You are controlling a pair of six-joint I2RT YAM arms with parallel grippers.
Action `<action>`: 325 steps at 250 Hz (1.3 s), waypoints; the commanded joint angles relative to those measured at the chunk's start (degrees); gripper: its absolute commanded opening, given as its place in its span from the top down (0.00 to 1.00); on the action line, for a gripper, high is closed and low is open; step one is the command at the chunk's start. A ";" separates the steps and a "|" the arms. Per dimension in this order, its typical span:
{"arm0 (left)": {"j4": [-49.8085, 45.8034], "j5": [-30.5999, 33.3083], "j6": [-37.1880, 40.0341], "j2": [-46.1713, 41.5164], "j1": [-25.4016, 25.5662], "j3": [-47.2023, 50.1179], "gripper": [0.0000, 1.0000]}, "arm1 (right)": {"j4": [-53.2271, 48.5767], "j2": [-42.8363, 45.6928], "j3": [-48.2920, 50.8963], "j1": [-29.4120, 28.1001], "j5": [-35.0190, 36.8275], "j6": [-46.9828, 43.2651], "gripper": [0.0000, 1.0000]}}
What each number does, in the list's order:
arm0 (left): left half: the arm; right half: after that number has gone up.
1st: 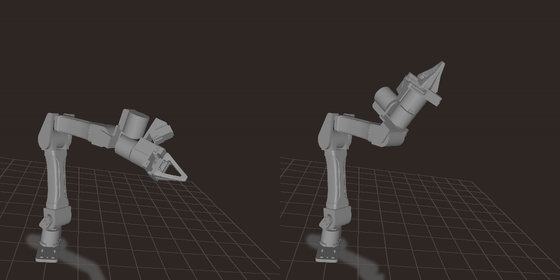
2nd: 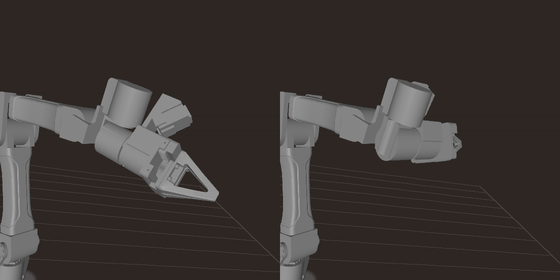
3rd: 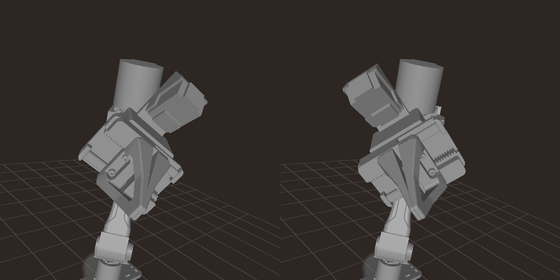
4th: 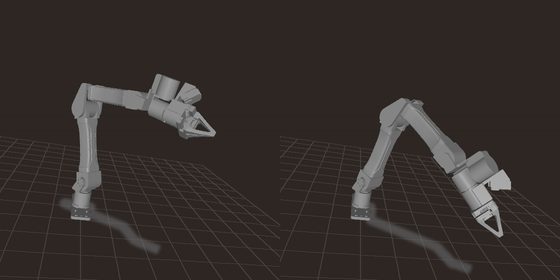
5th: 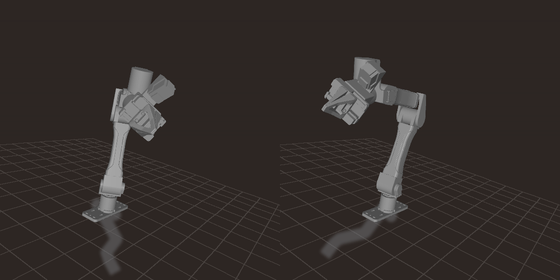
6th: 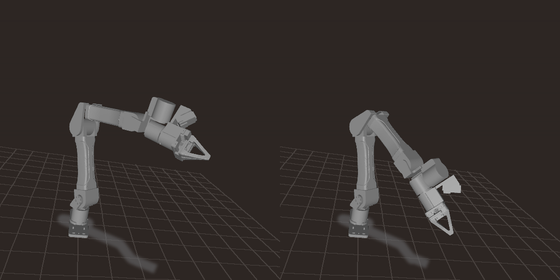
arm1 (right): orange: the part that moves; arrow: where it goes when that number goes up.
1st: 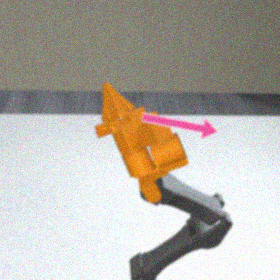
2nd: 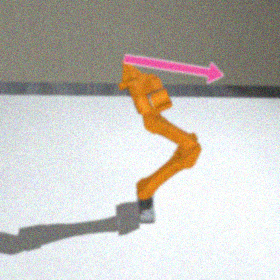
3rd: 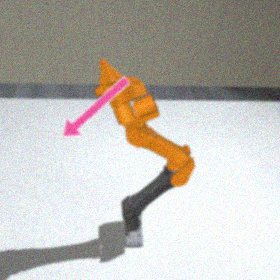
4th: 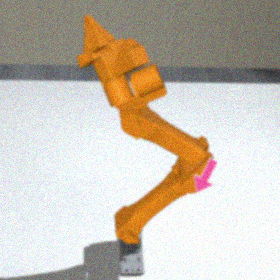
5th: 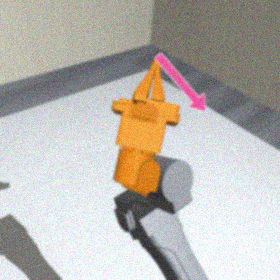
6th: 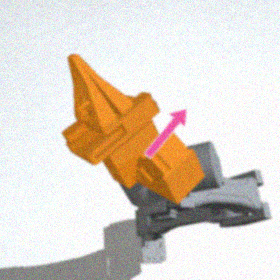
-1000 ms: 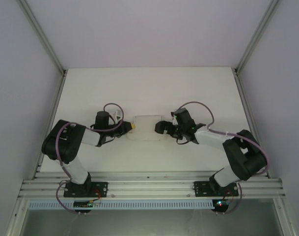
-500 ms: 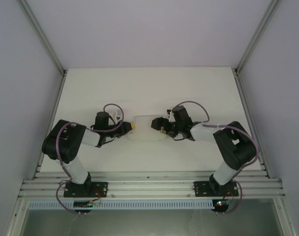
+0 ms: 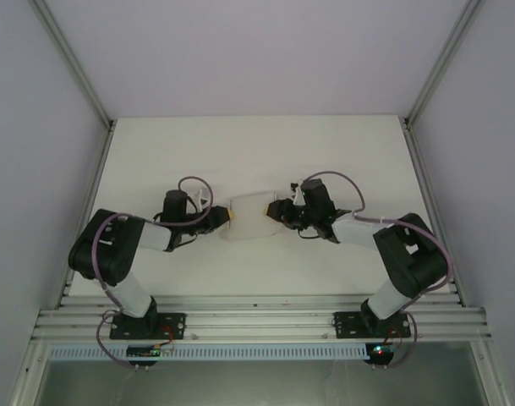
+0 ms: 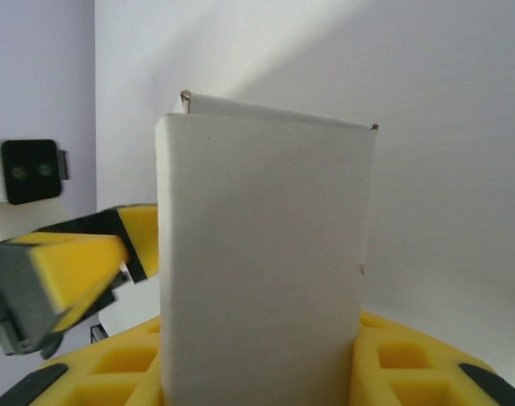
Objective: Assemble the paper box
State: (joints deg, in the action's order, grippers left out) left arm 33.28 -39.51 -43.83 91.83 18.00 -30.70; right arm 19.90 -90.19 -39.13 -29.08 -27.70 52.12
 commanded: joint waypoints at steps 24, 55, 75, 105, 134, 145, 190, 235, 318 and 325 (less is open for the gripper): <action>-15.55 8.91 16.66 -9.88 2.03 -6.22 0.00 | -5.70 3.55 -1.25 2.65 -1.29 2.56 0.63; -24.47 18.10 31.59 -14.16 7.86 -9.94 0.00 | -17.51 3.97 -5.30 5.87 -3.64 2.82 0.63; -29.18 25.60 40.00 -15.69 12.78 -12.88 0.00 | -22.17 4.06 -7.37 8.59 -7.71 4.68 0.63; -34.79 31.42 52.97 -16.32 19.81 -16.68 0.00 | -31.72 3.68 -11.78 12.61 -14.13 7.01 0.63; -36.72 36.48 64.72 -15.96 26.51 -17.59 0.00 | -44.37 2.97 -17.86 15.84 -17.28 3.32 0.63; -36.61 38.11 67.75 -15.36 28.33 -17.60 0.00 | -48.32 2.38 -19.65 17.10 -19.02 2.49 0.64; -38.71 46.41 74.08 -8.60 33.01 -22.31 0.00 | -54.35 -1.04 -22.73 20.59 -28.01 3.35 0.65; -31.87 56.67 78.34 -3.19 35.58 -23.32 0.00 | -57.52 -2.19 -22.81 20.54 -29.43 2.29 0.64; -27.59 52.56 79.80 -1.92 35.53 -23.13 0.06 | -59.21 -2.80 -22.22 20.65 -32.10 2.06 0.62; -27.16 52.19 80.10 -1.87 35.53 -22.97 0.10 | -59.24 -2.86 -22.26 20.42 -32.32 2.11 0.62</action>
State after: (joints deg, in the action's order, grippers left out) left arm 2.28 12.95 34.35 89.32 53.54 -52.47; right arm -35.83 -92.40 -60.82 -7.94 -53.63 55.24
